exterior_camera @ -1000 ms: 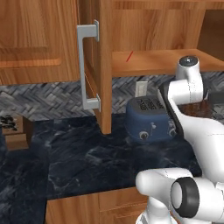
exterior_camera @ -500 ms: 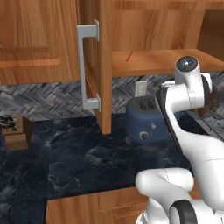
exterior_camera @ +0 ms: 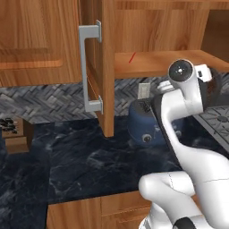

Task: Pick the candle and jar from the dining table and place them in the open cabinet. Close the cabinet after placing the objects.

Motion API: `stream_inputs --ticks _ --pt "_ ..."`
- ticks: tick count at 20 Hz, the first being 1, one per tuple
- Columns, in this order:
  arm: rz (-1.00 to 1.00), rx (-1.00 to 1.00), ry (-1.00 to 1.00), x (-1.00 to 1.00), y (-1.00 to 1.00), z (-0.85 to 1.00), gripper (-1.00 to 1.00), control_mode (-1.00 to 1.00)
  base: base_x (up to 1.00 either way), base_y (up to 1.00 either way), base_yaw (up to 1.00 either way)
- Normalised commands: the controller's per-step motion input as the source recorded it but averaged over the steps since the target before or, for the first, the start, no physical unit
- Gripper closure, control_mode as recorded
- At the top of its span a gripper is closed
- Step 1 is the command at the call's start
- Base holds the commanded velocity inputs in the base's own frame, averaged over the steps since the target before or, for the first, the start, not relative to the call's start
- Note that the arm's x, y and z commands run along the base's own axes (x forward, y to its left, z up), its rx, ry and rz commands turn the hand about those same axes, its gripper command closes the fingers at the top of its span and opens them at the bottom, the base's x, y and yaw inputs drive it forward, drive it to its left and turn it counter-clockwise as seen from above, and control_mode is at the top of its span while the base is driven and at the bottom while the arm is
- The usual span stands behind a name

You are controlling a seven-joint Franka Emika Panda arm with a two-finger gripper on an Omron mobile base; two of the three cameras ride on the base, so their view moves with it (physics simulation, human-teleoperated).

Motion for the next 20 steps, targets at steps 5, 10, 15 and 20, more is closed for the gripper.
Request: stream_inputs --ticks 5,10,15,20 --pt "0.16 -0.08 0.00 0.00 0.16 0.77 1.00 -1.00 0.00 0.00 0.00" --pt "0.16 -0.06 0.00 -0.05 0.13 0.77 1.00 -1.00 0.00 0.00 0.00" --pt "0.17 -0.08 -0.01 -0.11 0.12 0.33 1.00 -1.00 0.00 0.00 0.00" --pt "0.14 -0.09 -0.06 -0.09 0.10 0.21 1.00 -1.00 0.00 0.00 0.00"
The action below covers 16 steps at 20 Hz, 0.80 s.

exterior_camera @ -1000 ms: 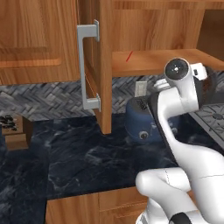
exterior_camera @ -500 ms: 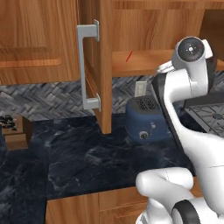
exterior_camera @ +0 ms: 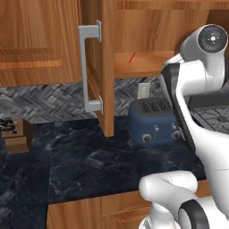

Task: Pick the candle and jar from the dining table and place them in the open cabinet. Close the cabinet after placing the objects.

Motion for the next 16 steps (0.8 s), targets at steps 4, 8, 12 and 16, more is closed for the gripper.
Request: stream_inputs --ticks 4,8,12,16 --pt "0.06 -0.08 -0.07 -0.13 0.11 0.03 1.00 -1.00 0.00 0.00 0.00" --pt "0.06 -0.05 0.00 -0.01 0.06 -0.01 1.00 -1.00 0.00 0.00 0.00" --pt "0.01 -0.05 0.03 0.29 0.09 0.00 1.00 -1.00 0.00 0.00 0.00" --pt "0.01 -0.02 0.04 0.37 0.02 0.00 1.00 -1.00 0.00 0.00 0.00"
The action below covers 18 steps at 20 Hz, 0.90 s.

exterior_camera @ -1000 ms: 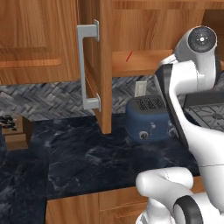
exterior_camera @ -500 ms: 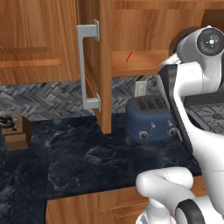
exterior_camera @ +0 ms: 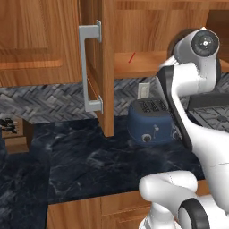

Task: Pick the candle and jar from the dining table and place them in the open cabinet. Close the cabinet after placing the objects.

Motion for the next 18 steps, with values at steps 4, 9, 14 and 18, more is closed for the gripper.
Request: stream_inputs --ticks 4,9,14,18 --pt "0.00 -0.03 0.05 0.45 0.03 0.03 1.00 -1.00 0.00 0.00 0.00" --pt "0.00 -0.06 0.05 0.43 0.07 0.01 1.00 -1.00 0.00 0.00 0.00" --pt "0.03 0.00 0.10 0.32 0.00 0.00 1.00 -1.00 0.00 0.00 0.00" --pt "0.00 0.01 0.16 0.31 0.00 0.00 1.00 -1.00 0.00 0.00 0.00"
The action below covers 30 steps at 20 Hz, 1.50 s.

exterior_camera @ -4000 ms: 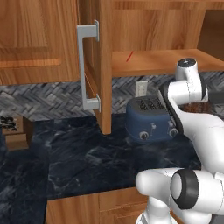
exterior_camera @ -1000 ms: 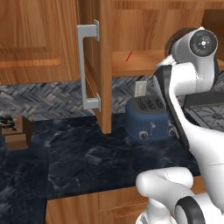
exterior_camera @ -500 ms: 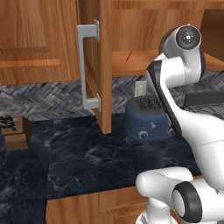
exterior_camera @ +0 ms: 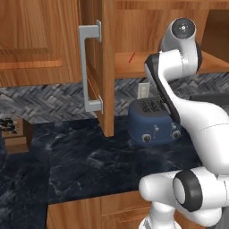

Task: Pick the candle and jar from the dining table and place them in the open cabinet. Close the cabinet after placing the objects.

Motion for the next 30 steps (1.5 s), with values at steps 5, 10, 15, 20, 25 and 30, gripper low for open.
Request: stream_inputs --ticks 5,10,15,20,25,30 --pt "0.01 0.01 0.11 0.35 0.00 0.00 1.00 -1.00 0.00 0.00 0.00" --pt "0.04 0.00 0.02 0.27 -0.02 -0.08 1.00 -1.00 0.00 0.00 0.00" --pt "0.03 0.00 -0.07 0.20 -0.01 -0.11 1.00 -1.00 0.00 0.00 0.00" --pt "0.01 0.00 -0.01 0.27 0.00 -0.01 1.00 -1.00 0.00 0.00 0.00" --pt "0.00 0.00 0.04 0.35 0.00 0.00 1.00 -1.00 0.00 0.00 0.00" --pt "0.00 0.00 0.04 0.31 -0.05 0.00 1.00 -1.00 0.00 0.00 0.00"
